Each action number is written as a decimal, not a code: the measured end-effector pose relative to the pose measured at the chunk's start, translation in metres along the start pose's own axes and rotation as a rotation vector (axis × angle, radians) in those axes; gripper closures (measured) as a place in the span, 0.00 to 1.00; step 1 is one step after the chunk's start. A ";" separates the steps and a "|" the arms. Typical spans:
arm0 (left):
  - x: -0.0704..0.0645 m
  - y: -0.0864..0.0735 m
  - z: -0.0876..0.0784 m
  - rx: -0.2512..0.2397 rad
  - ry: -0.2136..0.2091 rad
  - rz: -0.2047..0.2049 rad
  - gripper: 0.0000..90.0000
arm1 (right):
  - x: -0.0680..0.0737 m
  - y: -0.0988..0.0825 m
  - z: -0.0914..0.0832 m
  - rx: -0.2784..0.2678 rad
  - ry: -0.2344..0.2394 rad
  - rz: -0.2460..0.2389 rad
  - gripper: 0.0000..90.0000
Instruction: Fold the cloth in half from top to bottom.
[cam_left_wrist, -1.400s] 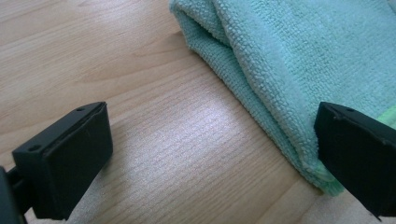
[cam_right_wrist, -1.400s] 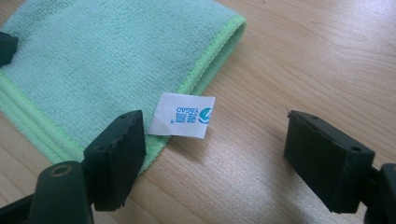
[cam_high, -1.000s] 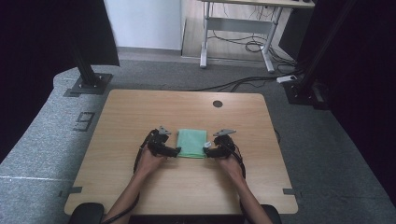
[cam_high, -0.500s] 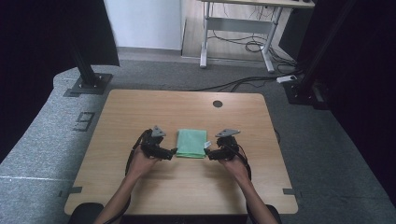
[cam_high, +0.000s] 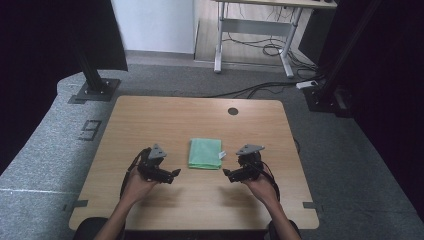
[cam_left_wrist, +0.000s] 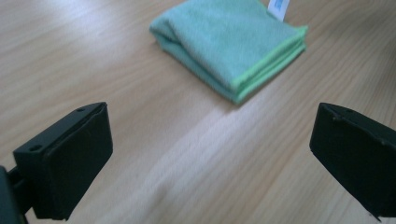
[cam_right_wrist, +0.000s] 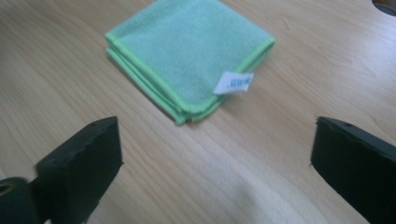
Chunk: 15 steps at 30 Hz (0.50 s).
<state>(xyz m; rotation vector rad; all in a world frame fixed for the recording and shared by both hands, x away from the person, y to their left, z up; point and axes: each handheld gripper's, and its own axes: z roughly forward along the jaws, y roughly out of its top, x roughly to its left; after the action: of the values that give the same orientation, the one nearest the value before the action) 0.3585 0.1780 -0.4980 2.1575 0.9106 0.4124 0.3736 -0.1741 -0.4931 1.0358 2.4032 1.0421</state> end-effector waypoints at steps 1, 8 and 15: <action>0.000 -0.004 -0.001 0.001 0.004 -0.002 0.00 | 0.000 -0.003 -0.001 0.004 -0.003 0.001 0.00; 0.003 -0.035 0.004 0.047 0.013 -0.021 0.00 | -0.003 -0.029 -0.004 0.020 -0.036 0.021 0.00; 0.003 -0.047 0.016 0.089 0.016 -0.020 0.00 | -0.015 -0.059 0.006 0.056 -0.057 0.074 0.00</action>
<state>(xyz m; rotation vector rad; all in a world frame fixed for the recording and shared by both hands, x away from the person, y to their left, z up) 0.3469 0.1936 -0.5434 2.2265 0.9748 0.3871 0.3576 -0.2095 -0.5403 1.1663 2.3770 0.9603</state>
